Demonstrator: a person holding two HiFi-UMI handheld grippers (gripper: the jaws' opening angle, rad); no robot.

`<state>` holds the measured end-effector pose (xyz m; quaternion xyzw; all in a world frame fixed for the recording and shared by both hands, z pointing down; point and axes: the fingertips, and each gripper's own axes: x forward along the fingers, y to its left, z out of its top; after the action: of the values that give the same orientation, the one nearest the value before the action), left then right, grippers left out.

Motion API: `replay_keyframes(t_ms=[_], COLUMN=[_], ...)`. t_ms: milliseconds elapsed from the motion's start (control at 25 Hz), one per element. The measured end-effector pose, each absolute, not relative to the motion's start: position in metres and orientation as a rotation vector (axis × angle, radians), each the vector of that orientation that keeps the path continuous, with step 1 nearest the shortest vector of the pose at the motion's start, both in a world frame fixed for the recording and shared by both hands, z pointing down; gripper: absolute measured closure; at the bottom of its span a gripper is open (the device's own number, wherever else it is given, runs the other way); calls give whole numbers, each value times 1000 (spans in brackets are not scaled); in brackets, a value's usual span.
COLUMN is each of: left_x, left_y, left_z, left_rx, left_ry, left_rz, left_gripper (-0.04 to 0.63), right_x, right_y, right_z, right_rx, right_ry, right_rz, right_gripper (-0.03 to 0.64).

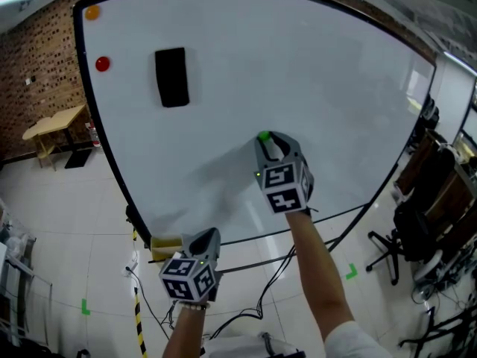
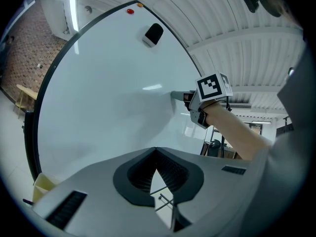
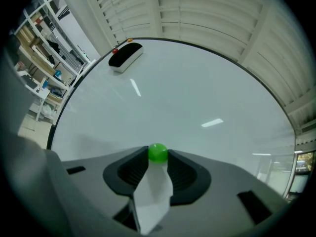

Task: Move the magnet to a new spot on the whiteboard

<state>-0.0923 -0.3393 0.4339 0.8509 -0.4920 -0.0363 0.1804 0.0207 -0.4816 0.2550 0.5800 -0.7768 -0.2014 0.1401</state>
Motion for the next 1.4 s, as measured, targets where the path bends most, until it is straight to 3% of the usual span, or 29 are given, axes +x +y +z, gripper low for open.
replay_keyframes(t_ms=[760, 1400], left_x=[-80, -63], left_y=[-330, -315], left_z=[434, 431], left_rx=[2414, 2453], left_ry=[-1372, -1385], left_rz=[-80, -57], left_gripper=[598, 598], right_x=[82, 151], right_y=[-394, -333], right_z=[229, 321], right_rx=[1776, 1892], right_ry=[-2444, -2457], right_rz=[-532, -204], right_gripper=[483, 482])
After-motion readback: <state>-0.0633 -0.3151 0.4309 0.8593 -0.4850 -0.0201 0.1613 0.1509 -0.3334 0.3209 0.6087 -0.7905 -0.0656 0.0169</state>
